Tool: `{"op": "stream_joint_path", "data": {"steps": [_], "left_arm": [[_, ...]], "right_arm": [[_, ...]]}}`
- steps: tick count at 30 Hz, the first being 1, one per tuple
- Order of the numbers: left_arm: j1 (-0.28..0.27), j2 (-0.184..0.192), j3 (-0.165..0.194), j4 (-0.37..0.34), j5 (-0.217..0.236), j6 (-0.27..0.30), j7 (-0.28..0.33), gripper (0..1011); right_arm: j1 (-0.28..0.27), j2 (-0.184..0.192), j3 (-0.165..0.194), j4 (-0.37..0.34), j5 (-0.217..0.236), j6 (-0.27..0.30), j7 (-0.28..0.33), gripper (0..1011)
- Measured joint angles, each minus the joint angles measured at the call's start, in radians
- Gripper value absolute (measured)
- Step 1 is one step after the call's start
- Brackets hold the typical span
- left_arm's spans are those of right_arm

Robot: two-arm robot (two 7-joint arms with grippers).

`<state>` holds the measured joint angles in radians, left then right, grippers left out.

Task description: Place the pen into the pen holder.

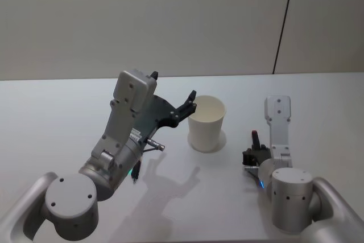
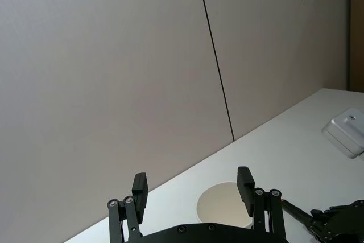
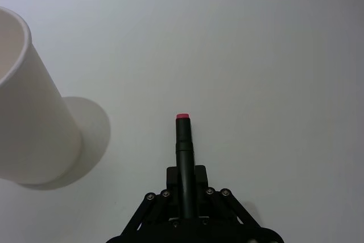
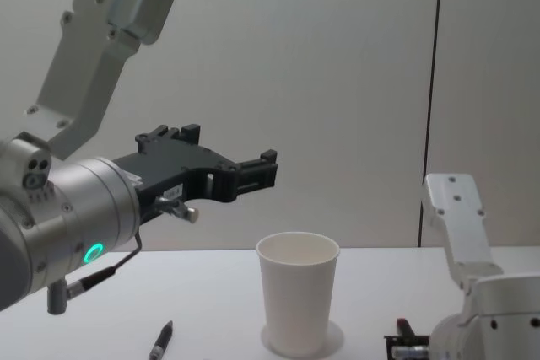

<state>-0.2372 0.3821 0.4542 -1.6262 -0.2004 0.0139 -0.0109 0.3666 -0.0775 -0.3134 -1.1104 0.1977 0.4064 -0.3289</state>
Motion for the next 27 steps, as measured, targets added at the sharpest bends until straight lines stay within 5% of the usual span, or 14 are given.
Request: {"op": "stream_joint_path", "data": {"steps": [7, 27], "left_arm": [[0.0, 0.0, 0.0, 0.0, 0.0, 0.0, 0.0, 1002], [0.0, 0.0, 0.0, 0.0, 0.0, 0.0, 0.0, 1002]], "right_arm": [[-0.007, 0.001, 0.001, -0.023, 0.001, -0.017, 0.022, 158], [-0.061, 0.025, -0.001, -0.186, -0.02, -0.178, 0.159, 158]]}}
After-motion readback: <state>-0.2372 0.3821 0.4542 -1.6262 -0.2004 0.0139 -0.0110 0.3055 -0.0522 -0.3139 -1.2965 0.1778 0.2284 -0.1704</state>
